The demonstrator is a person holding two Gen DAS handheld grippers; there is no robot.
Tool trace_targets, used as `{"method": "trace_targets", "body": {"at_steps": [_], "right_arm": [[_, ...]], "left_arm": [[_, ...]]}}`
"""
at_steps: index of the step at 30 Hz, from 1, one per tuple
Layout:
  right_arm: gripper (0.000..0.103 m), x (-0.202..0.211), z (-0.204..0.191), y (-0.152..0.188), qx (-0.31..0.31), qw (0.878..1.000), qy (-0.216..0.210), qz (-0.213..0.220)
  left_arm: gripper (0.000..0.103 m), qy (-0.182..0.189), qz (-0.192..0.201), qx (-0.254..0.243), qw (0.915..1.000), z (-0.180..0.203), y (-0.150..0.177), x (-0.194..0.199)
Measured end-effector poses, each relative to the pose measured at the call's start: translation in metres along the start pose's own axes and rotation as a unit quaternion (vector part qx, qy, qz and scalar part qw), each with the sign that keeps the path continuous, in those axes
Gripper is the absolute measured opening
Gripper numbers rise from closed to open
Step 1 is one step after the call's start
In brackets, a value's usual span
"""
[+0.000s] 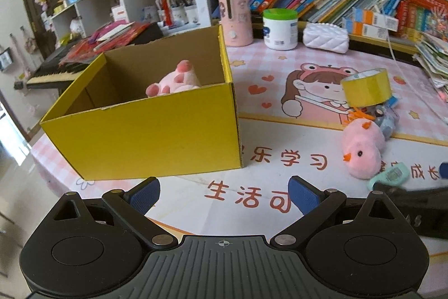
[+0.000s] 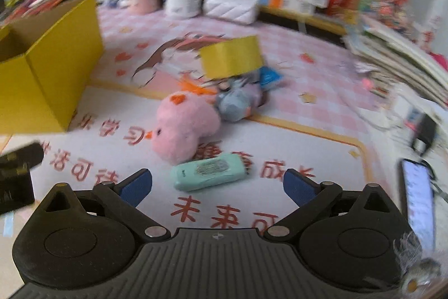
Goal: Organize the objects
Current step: 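Grasp the mint-green eraser with the right tool and lift it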
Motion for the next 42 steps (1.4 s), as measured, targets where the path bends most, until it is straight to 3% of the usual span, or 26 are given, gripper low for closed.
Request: {"method": "trace_targets", "body": {"at_steps": [8, 20, 22, 27, 33, 42], "right_arm": [[0.097, -0.026, 0.009, 0.003, 0.018, 0.999, -0.046, -0.023], [0.079, -0.043, 0.019, 0.004, 0.019, 0.996, -0.082, -0.041], [0.068, -0.042, 0.018, 0.004, 0.027, 0.995, -0.087, -0.034], [0.067, -0.037, 0.018, 0.003, 0.029, 0.994, -0.104, -0.034], [0.067, -0.024, 0.036, -0.002, 0.012, 0.997, -0.073, -0.004], [0.067, -0.012, 0.084, -0.006, -0.044, 0.999, 0.012, 0.030]], "left_arm": [[0.099, -0.016, -0.014, 0.004, 0.9998, 0.016, 0.001, -0.006], [0.099, -0.028, -0.018, 0.006, 0.9994, 0.028, -0.001, -0.008], [0.099, -0.029, -0.019, 0.005, 0.9994, 0.029, -0.001, -0.009], [0.099, -0.024, -0.016, 0.007, 0.9996, 0.032, -0.003, -0.009], [0.099, -0.002, -0.009, -0.001, 1.0000, 0.048, -0.008, -0.011], [0.099, 0.047, 0.004, -0.025, 0.9986, 0.084, -0.016, -0.016]]}}
Point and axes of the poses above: each gripper's, at about its wrist camera, not at the fingertips, and x roughly against the way its jaws point, z to its right, y to its underside, the point moved 1 cm from there along -x, roughly the way its jaws point, and after that the axes turned 10 degrees about z, right-handed, at the moved point
